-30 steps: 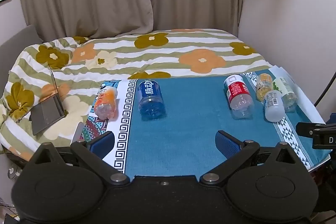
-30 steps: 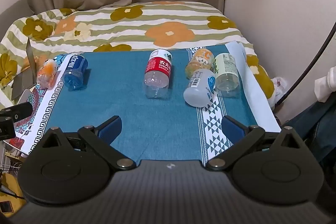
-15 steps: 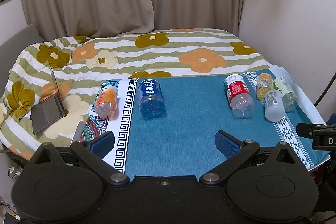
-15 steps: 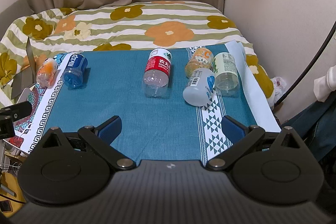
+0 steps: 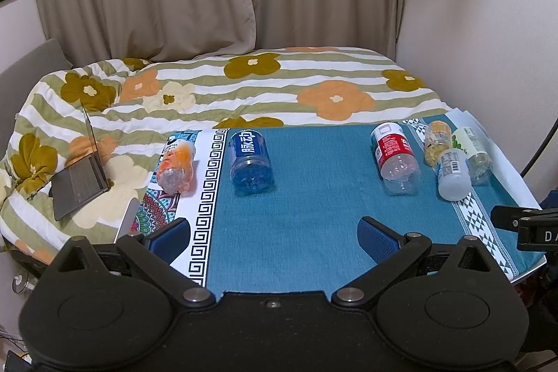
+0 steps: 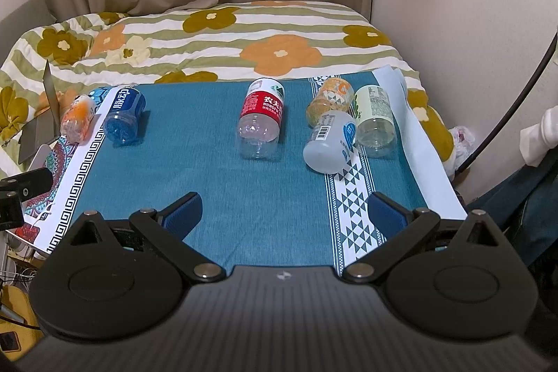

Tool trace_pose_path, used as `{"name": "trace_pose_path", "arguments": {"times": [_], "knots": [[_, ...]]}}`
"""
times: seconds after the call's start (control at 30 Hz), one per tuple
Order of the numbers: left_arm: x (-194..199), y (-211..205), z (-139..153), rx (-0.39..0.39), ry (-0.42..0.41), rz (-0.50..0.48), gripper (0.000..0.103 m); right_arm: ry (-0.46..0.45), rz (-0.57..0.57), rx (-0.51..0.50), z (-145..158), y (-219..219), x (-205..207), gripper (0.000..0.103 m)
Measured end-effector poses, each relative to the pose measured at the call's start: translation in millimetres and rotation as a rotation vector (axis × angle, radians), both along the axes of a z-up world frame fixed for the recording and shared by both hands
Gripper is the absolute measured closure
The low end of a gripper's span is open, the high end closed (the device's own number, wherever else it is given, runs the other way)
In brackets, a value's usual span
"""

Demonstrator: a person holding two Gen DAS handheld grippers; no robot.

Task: Flip cup upright

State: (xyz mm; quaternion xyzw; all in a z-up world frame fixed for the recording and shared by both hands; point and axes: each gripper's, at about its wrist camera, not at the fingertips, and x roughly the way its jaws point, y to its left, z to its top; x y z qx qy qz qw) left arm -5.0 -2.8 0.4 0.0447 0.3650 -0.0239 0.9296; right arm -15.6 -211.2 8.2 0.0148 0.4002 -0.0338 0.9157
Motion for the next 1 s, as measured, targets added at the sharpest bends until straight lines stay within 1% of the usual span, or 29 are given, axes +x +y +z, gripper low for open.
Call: {"name": "trace_pose_path", "arguments": {"times": [0.77,0.9,1.0], "knots": [[-3.1,-1.7,-1.0,-0.002,0.001,0.001,0.0,-0.001,0.0,0.001,3.7,2.9,0.9,0.0],[-4.9,-3.0,-1.1,-0.001,0.002,0.002,0.0,-0.002,0.001,0.002,2.3,-2.4,-4.3,0.0],[-5.7,-2.8,-0.9,-0.002,0.003,0.003,0.0,0.0,0.001,0.003,-1.0,0.0,0.3,0.0]]}}
